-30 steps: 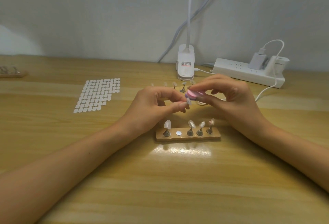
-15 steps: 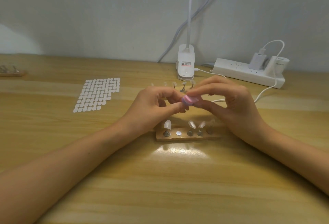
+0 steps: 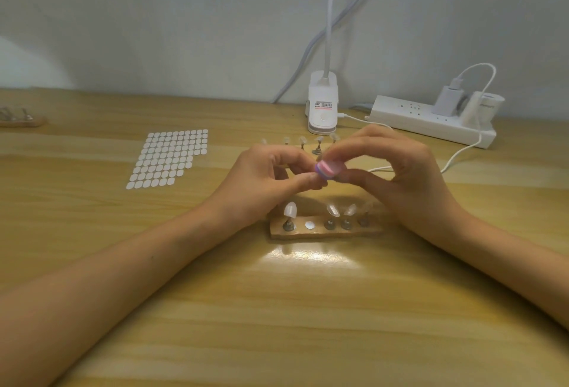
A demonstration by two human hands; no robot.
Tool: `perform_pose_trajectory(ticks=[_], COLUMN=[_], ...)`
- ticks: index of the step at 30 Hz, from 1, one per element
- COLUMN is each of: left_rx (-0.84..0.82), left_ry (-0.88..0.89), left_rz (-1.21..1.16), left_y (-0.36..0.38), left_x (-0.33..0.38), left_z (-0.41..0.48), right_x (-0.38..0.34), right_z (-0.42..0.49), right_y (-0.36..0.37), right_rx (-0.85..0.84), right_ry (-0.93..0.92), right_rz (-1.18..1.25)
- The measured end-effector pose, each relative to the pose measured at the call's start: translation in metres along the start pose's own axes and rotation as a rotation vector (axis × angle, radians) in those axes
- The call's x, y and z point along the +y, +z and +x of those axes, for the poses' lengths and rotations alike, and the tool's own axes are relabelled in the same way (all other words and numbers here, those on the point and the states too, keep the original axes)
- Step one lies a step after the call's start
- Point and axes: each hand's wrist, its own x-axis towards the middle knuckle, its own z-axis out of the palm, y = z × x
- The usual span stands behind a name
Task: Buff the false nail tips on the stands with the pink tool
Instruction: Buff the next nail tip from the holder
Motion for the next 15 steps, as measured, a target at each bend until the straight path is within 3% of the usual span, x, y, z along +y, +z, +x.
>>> perform_pose_trajectory(ticks=[15], left_rx=[0.001], left_ry=[-0.021], left_rz=[-0.022], left_y=[0.0003], left_x=[-0.0001], left_z=[0.0009], right_x=[-0.0011], right_z=[0.0014], right_y=[-0.0011], right_rx=[0.020], right_ry=[-0.014], right_rz=[-0.030])
